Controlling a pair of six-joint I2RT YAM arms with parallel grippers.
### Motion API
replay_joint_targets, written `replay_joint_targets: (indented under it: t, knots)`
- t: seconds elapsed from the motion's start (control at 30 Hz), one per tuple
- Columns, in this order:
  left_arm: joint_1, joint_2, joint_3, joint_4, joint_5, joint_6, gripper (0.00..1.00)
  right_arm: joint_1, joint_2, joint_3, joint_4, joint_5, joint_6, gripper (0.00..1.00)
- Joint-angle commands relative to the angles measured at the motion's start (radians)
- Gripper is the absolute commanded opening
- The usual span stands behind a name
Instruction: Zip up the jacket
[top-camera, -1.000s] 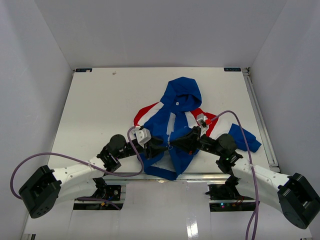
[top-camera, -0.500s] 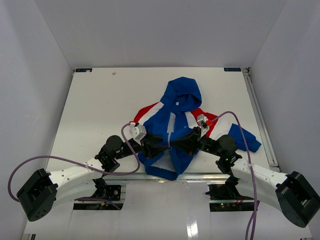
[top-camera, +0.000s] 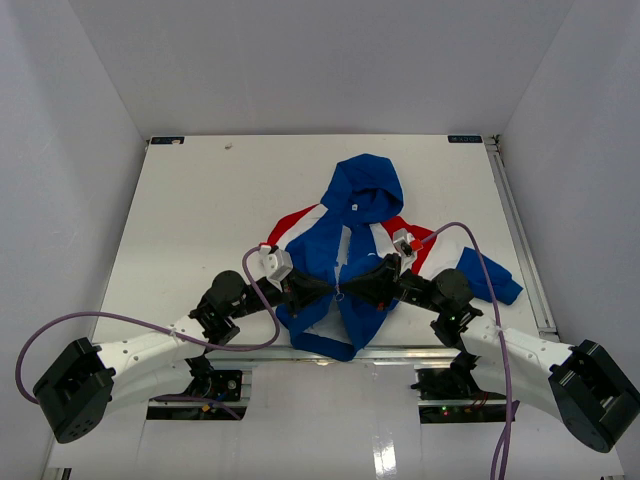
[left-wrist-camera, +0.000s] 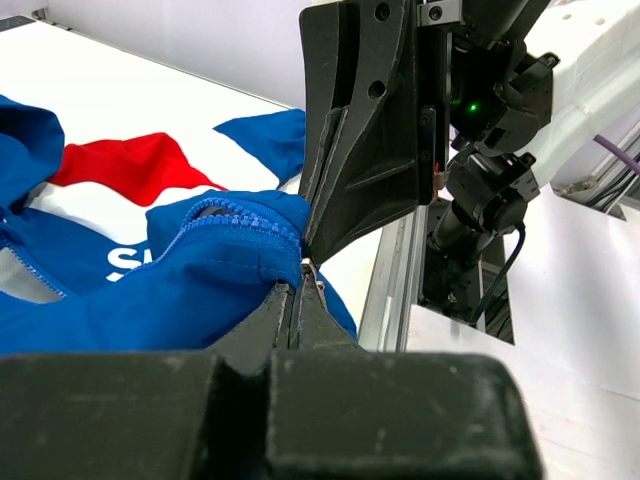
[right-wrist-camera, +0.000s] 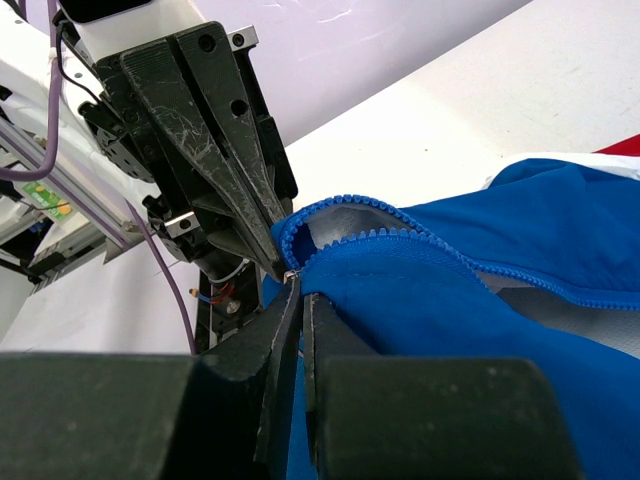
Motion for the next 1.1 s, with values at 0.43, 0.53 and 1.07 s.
replay_joint_targets:
  t: [0.43,0.53,1.07]
  knots:
    - [-0.005,0.026,0.016,-0.041,0.078,0.053,0.00,0.000,0.015,0.096,0.049,0.024,0.014,0.08]
    - [-0.005,0.044,0.009,-0.030,0.103,0.055,0.00,-0.003,0.029,0.113,0.046,0.024,0.013,0.08]
    - [0.059,0.088,0.100,-0.173,-0.034,-0.066,0.00,-0.011,0.048,0.135,-0.212,0.087,-0.091,0.28]
